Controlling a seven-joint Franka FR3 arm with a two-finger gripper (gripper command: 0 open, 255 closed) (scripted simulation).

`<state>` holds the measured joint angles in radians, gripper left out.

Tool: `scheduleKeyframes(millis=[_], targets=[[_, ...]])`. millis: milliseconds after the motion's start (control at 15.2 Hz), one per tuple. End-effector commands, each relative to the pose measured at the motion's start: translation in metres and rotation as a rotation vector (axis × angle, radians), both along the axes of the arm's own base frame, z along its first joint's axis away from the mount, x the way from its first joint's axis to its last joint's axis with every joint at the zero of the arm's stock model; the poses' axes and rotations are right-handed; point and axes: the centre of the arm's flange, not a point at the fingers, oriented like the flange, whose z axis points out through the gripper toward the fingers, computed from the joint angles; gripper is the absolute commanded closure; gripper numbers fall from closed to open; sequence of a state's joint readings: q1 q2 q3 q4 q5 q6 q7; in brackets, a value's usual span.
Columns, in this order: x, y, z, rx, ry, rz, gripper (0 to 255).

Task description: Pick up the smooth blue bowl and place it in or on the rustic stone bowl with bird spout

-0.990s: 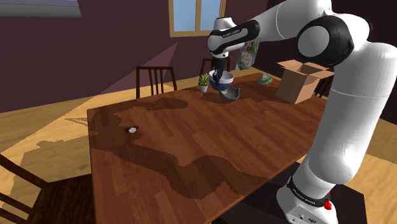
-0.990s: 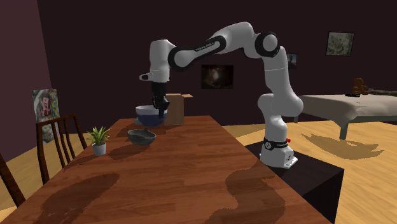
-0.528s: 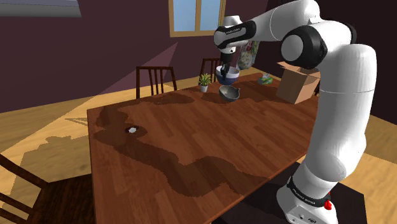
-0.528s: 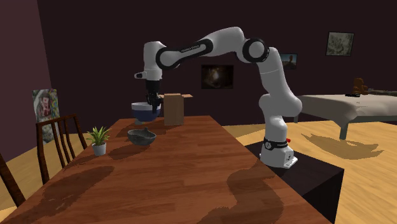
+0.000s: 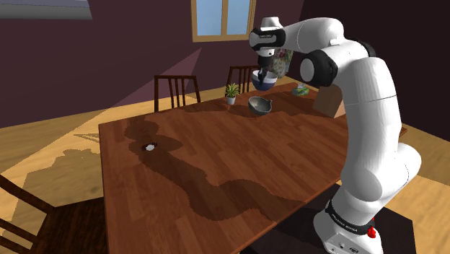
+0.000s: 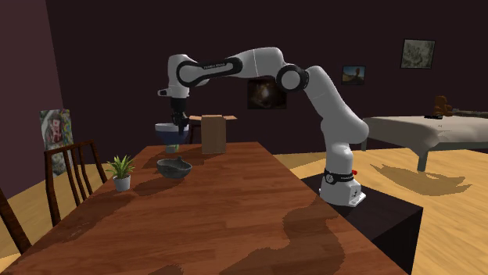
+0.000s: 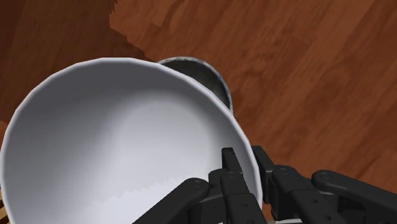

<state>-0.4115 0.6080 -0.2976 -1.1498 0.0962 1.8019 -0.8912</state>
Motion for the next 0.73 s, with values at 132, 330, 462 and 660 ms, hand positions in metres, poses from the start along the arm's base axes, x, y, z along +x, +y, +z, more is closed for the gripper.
scheduleKeyframes(millis=[132,330,462,660], targets=[[0.000,-0.007,-0.017,0.000,-0.001,0.002,255],[0.000,-0.007,-0.033,0.000,-0.001,0.002,255],[0.000,-0.007,-0.043,0.000,-0.001,0.002,255],[0.000,-0.007,-0.059,0.000,-0.001,0.002,255]])
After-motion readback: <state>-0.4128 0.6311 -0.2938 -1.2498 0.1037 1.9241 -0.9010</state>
